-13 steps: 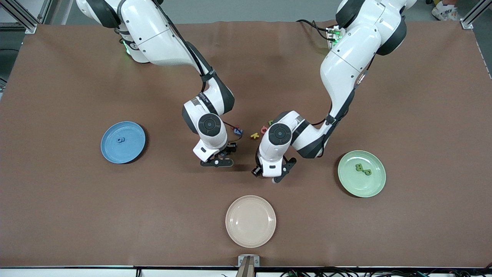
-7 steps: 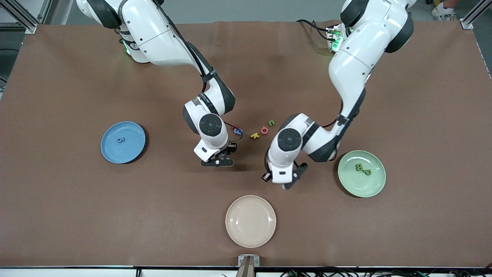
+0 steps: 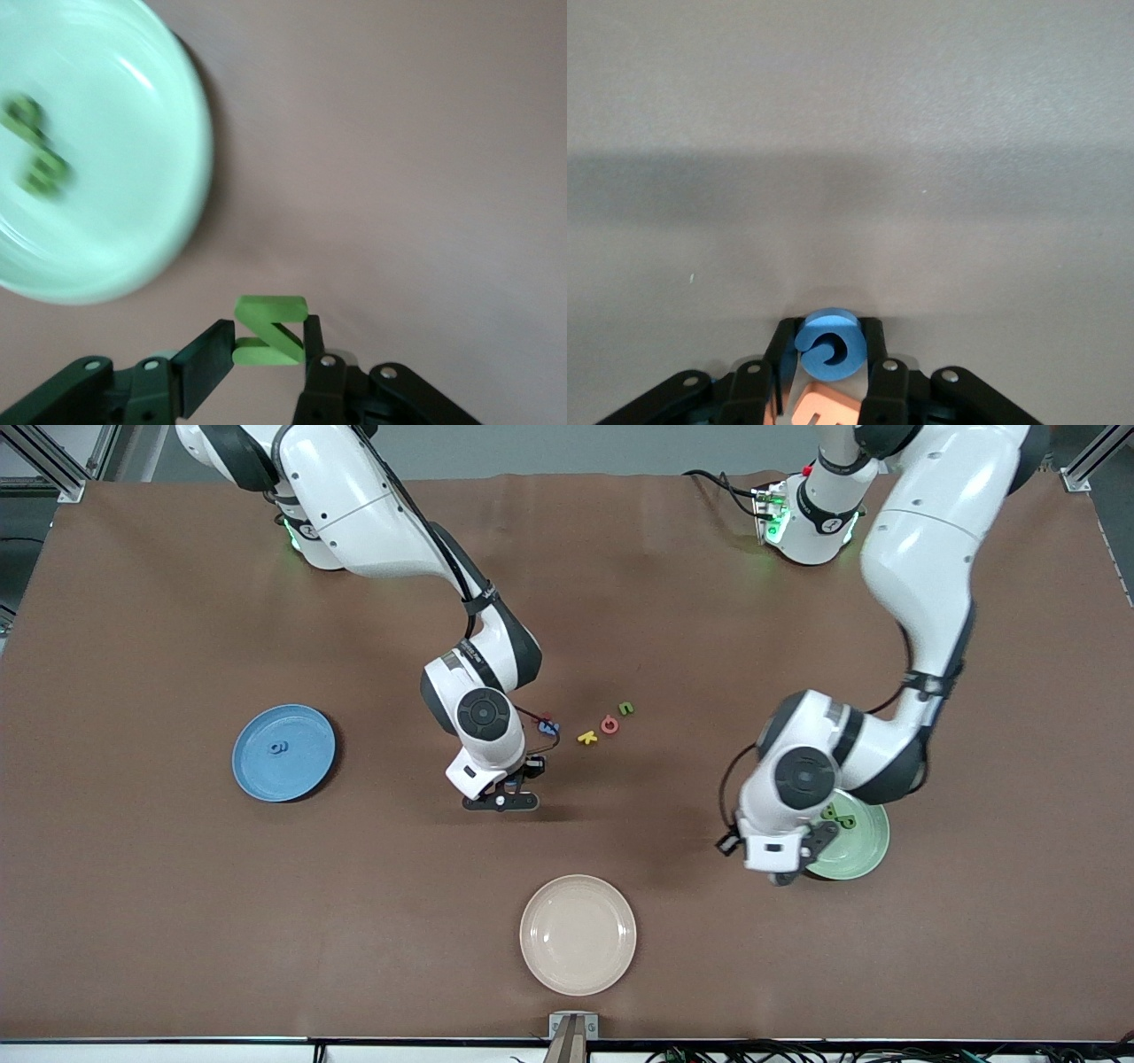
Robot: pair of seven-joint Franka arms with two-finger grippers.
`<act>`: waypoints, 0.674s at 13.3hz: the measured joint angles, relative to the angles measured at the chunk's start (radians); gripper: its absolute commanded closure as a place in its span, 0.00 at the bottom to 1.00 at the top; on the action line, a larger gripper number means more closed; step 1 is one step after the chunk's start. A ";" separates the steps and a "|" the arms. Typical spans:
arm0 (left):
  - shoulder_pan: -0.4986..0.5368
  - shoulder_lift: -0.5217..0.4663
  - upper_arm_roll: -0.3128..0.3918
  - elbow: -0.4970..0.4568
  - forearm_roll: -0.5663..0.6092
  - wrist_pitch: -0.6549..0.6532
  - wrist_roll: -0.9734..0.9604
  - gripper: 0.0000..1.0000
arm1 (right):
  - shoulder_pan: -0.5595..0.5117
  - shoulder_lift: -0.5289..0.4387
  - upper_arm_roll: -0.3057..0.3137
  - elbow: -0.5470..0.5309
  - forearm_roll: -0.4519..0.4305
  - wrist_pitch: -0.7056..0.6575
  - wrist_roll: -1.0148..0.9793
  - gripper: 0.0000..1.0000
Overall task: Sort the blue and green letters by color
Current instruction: 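Carry the green S to the green plate while the right gripper grasps the c, then release the S on the green plate while the right gripper carries the c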
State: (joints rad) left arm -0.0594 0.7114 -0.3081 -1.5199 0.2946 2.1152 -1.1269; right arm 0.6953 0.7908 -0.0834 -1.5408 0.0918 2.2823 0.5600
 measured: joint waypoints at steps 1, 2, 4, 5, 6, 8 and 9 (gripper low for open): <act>0.048 -0.023 -0.001 -0.045 0.000 0.001 0.074 1.00 | -0.004 0.000 -0.002 0.004 0.000 0.000 0.000 0.89; 0.093 -0.044 -0.002 -0.082 0.000 0.002 0.139 1.00 | -0.011 0.000 -0.004 0.010 0.000 -0.001 0.000 0.89; 0.157 -0.071 -0.003 -0.131 0.000 0.005 0.227 0.99 | -0.037 -0.002 -0.008 0.023 -0.001 -0.029 -0.026 0.89; 0.175 -0.077 -0.003 -0.146 0.000 0.009 0.250 0.98 | -0.058 -0.007 -0.009 0.032 -0.001 -0.066 -0.061 0.89; 0.187 -0.078 -0.003 -0.156 0.000 0.013 0.268 0.97 | -0.083 -0.018 -0.010 0.037 -0.001 -0.105 -0.100 0.89; 0.194 -0.078 -0.003 -0.184 0.000 0.025 0.288 0.96 | -0.131 -0.055 -0.011 0.029 -0.001 -0.159 -0.167 0.89; 0.198 -0.078 -0.002 -0.199 0.000 0.034 0.297 0.88 | -0.149 -0.082 -0.011 0.010 -0.001 -0.171 -0.195 0.89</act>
State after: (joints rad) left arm 0.1383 0.6332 -0.3104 -1.7192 0.2947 2.1490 -0.8299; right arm 0.5464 0.7091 -0.0943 -1.5307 0.0912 2.1116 0.3647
